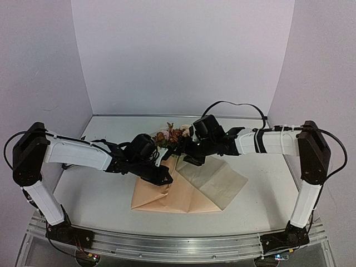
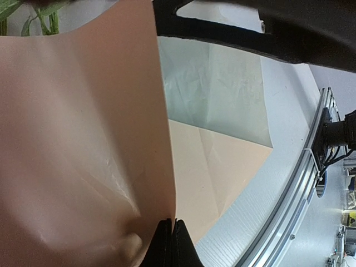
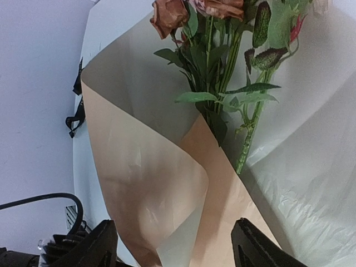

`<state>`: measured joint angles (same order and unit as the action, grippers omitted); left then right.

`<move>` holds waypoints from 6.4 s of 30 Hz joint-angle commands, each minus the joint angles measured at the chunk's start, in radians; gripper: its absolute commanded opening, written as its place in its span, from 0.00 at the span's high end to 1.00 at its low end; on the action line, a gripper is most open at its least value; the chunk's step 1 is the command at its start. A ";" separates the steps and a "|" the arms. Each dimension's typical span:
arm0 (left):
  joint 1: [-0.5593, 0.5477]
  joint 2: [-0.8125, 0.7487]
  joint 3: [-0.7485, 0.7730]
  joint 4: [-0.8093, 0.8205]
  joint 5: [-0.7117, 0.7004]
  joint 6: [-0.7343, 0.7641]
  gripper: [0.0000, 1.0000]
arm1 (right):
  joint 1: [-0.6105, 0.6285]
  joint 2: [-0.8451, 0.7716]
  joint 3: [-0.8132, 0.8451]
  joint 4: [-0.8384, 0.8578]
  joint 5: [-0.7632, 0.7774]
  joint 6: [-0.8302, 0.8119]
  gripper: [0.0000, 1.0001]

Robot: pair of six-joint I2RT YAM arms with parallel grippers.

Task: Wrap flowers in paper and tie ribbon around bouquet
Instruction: Pass from the left arm to the right, then press the fold line on the 2/3-folded wrapping paper, then pick up the two-thirds-folded wrapping paper from the center of the board, then fold the two-thirds-folded wrapping paper at the center of the board.

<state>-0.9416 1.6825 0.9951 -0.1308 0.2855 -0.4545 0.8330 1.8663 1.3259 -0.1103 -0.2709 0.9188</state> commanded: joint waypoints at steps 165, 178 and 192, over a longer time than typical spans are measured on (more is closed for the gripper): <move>-0.004 0.186 -0.056 0.216 0.313 -0.234 0.89 | 0.303 -0.637 -0.730 0.015 0.637 0.223 1.00; -0.013 0.236 -0.014 0.165 0.270 -0.234 0.90 | 0.386 -0.404 -0.442 0.042 0.560 0.045 1.00; -0.014 0.095 -0.017 0.120 0.179 -0.228 0.88 | 0.371 -0.361 -0.390 0.042 0.537 0.009 1.00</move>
<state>-0.9531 1.9014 0.9482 0.0274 0.5284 -0.7042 1.2134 1.4971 0.9094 -0.0688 0.2733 0.9475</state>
